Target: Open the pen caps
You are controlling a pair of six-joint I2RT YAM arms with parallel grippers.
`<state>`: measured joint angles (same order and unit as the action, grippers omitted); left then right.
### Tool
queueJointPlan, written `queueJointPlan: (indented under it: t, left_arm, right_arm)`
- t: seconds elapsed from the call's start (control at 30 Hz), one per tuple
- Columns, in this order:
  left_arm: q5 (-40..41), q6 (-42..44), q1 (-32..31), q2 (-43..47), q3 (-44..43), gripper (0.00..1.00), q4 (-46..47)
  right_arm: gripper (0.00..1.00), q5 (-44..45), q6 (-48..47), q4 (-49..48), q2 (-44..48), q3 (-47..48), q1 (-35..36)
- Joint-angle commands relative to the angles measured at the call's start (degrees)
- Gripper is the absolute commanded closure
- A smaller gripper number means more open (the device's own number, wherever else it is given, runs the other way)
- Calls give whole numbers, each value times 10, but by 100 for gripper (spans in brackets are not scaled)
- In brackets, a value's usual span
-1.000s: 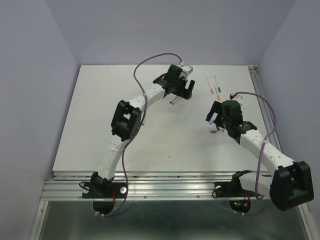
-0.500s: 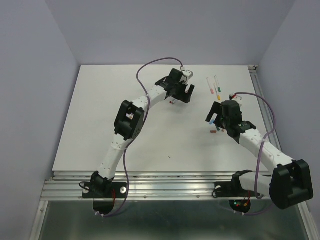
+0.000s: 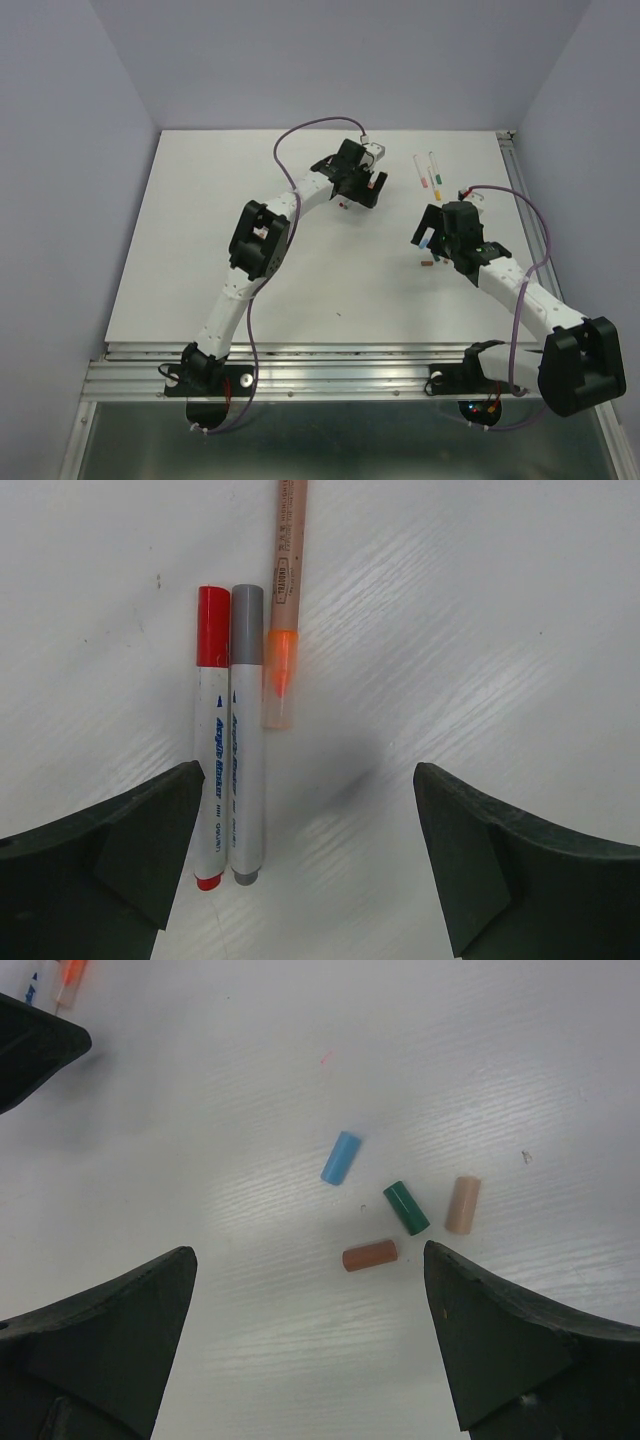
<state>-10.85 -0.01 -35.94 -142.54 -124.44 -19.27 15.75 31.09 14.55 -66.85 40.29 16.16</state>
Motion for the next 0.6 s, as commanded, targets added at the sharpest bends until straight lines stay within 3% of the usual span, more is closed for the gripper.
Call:
queueJointPlan:
  t: [0.0,0.57]
  left_arm:
    - [9,16,-3,-3,-13,1,-8]
    - [9,11,-2,4,19,1,-7]
  right_arm:
    - [0,15,1,-4,2,-4,-2]
    - [0,17,1,-5,0,-1,-3]
